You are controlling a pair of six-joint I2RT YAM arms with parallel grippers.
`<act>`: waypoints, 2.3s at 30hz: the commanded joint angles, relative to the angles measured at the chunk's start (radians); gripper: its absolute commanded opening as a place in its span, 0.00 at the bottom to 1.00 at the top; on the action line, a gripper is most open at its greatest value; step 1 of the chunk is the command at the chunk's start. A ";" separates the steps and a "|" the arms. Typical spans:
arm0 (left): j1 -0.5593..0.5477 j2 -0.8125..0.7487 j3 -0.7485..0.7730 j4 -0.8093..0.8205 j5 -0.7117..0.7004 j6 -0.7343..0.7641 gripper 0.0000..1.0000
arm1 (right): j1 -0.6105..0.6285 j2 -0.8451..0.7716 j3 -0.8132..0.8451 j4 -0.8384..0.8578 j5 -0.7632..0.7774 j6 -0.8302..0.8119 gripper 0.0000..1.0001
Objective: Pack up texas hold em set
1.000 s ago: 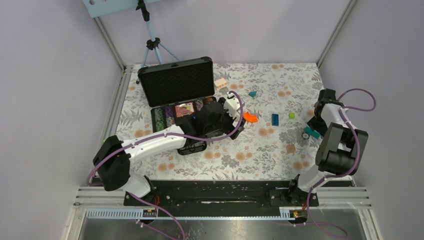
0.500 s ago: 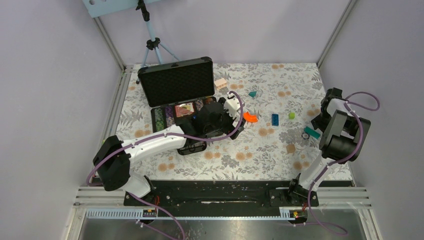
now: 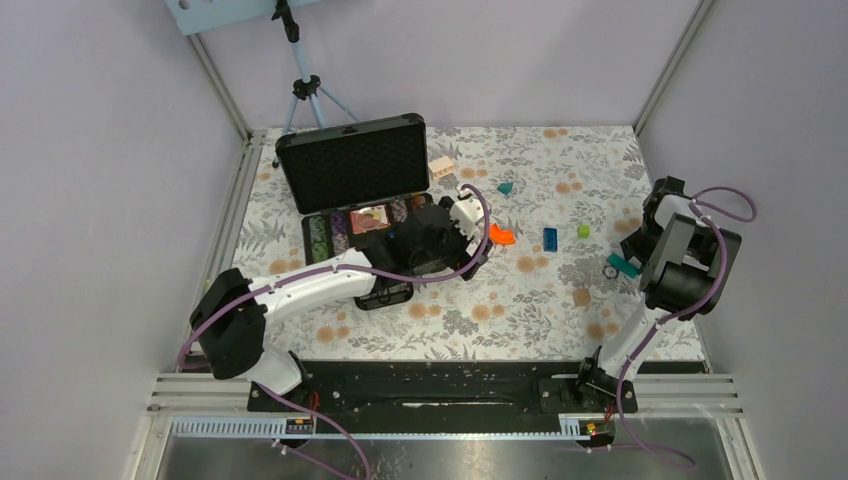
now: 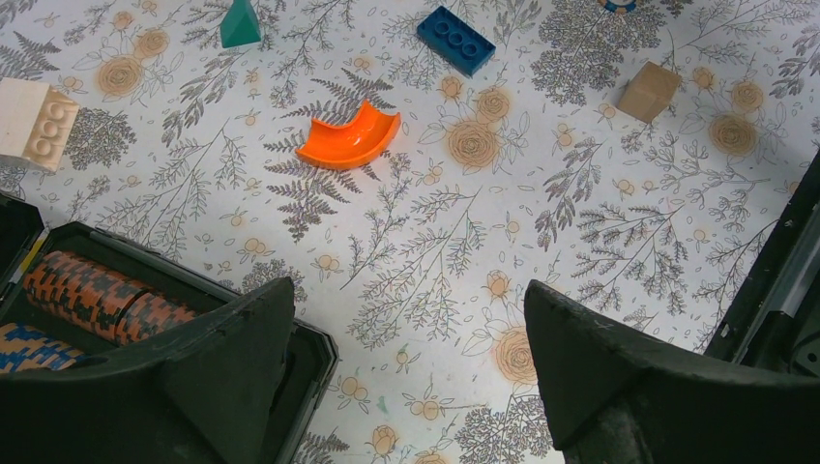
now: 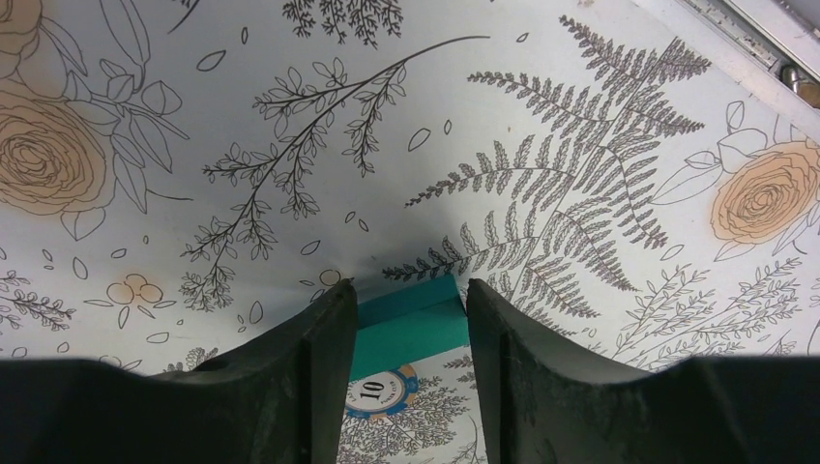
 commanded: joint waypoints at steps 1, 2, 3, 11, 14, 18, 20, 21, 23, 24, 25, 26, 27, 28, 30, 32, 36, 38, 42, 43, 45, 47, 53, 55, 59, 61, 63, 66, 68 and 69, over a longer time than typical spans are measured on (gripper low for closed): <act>0.002 -0.001 0.036 0.017 -0.001 0.015 0.88 | -0.004 -0.029 -0.019 -0.010 -0.015 0.003 0.51; 0.002 -0.002 0.034 0.017 -0.001 0.015 0.88 | -0.004 -0.036 -0.028 -0.003 -0.019 0.003 0.50; 0.002 -0.004 0.032 0.017 -0.001 0.015 0.88 | -0.004 -0.040 -0.042 0.006 -0.029 0.000 0.50; 0.002 -0.034 -0.001 0.020 -0.007 0.015 0.88 | 0.004 -0.070 -0.070 0.016 -0.026 -0.014 0.47; 0.002 -0.042 -0.010 0.021 -0.008 0.043 0.88 | 0.016 -0.090 -0.085 0.023 -0.007 -0.017 0.46; 0.003 -0.055 -0.020 0.022 -0.008 0.057 0.88 | 0.031 -0.120 -0.114 0.041 0.019 -0.018 0.46; 0.002 -0.065 -0.031 0.026 -0.007 0.063 0.88 | 0.036 -0.138 -0.130 0.054 0.025 -0.018 0.46; 0.002 -0.071 -0.037 0.031 -0.007 0.066 0.88 | 0.038 -0.147 -0.137 0.060 0.027 -0.018 0.46; 0.003 -0.080 -0.051 0.038 -0.008 0.071 0.88 | 0.040 -0.161 -0.151 0.072 0.033 -0.019 0.45; 0.002 -0.084 -0.059 0.040 -0.008 0.073 0.88 | 0.041 -0.165 -0.154 0.073 0.034 -0.019 0.42; 0.003 -0.088 -0.065 0.043 -0.009 0.076 0.88 | 0.043 -0.166 -0.157 0.072 0.037 -0.021 0.40; 0.002 -0.091 -0.071 0.043 -0.011 0.079 0.88 | 0.044 -0.167 -0.158 0.072 0.036 -0.022 0.37; 0.002 -0.093 -0.075 0.045 -0.012 0.081 0.88 | 0.045 -0.167 -0.158 0.074 0.032 -0.023 0.34; 0.003 -0.097 -0.081 0.047 -0.014 0.082 0.88 | 0.047 -0.165 -0.158 0.074 0.026 -0.024 0.33; 0.003 -0.102 -0.090 0.052 -0.015 0.086 0.88 | 0.055 -0.162 -0.159 0.073 0.025 -0.024 0.31; 0.003 -0.107 -0.097 0.056 -0.019 0.087 0.88 | 0.062 -0.164 -0.159 0.073 0.031 -0.026 0.30; 0.002 -0.110 -0.106 0.060 -0.024 0.091 0.88 | 0.076 -0.162 -0.161 0.073 0.034 -0.030 0.30; 0.002 -0.110 -0.107 0.060 -0.024 0.091 0.88 | 0.085 -0.164 -0.162 0.072 0.036 -0.032 0.30; 0.004 -0.116 -0.113 0.057 -0.030 0.091 0.88 | 0.109 -0.165 -0.164 0.072 0.023 -0.037 0.33; 0.004 -0.119 -0.114 0.056 -0.033 0.089 0.88 | 0.118 -0.165 -0.164 0.072 0.022 -0.038 0.33; 0.004 -0.125 -0.120 0.058 -0.037 0.083 0.88 | 0.136 -0.165 -0.162 0.065 0.040 -0.042 0.36; 0.003 -0.134 -0.127 0.060 -0.040 0.077 0.88 | 0.144 -0.168 -0.159 0.057 0.049 -0.048 0.38; 0.010 -0.162 -0.164 0.074 -0.055 0.074 0.88 | 0.167 -0.191 -0.164 0.048 0.054 -0.056 0.37; 0.013 -0.170 -0.175 0.079 -0.059 0.073 0.88 | 0.172 -0.190 -0.164 0.041 0.050 -0.060 0.37; 0.019 -0.187 -0.195 0.088 -0.059 0.074 0.88 | 0.184 -0.187 -0.175 0.032 0.046 -0.063 0.37; 0.020 -0.194 -0.204 0.088 -0.060 0.076 0.88 | 0.192 -0.186 -0.181 0.024 0.047 -0.064 0.36; 0.020 -0.201 -0.209 0.084 -0.059 0.079 0.88 | 0.200 -0.183 -0.182 0.012 0.053 -0.067 0.36; 0.020 -0.216 -0.209 0.066 -0.063 0.097 0.88 | 0.211 -0.186 -0.186 -0.005 0.062 -0.071 0.36; 0.021 -0.226 -0.201 0.044 -0.065 0.109 0.88 | 0.214 -0.189 -0.189 -0.016 0.066 -0.070 0.36; 0.021 -0.229 -0.193 0.027 -0.064 0.116 0.88 | 0.216 -0.191 -0.192 -0.019 0.066 -0.069 0.36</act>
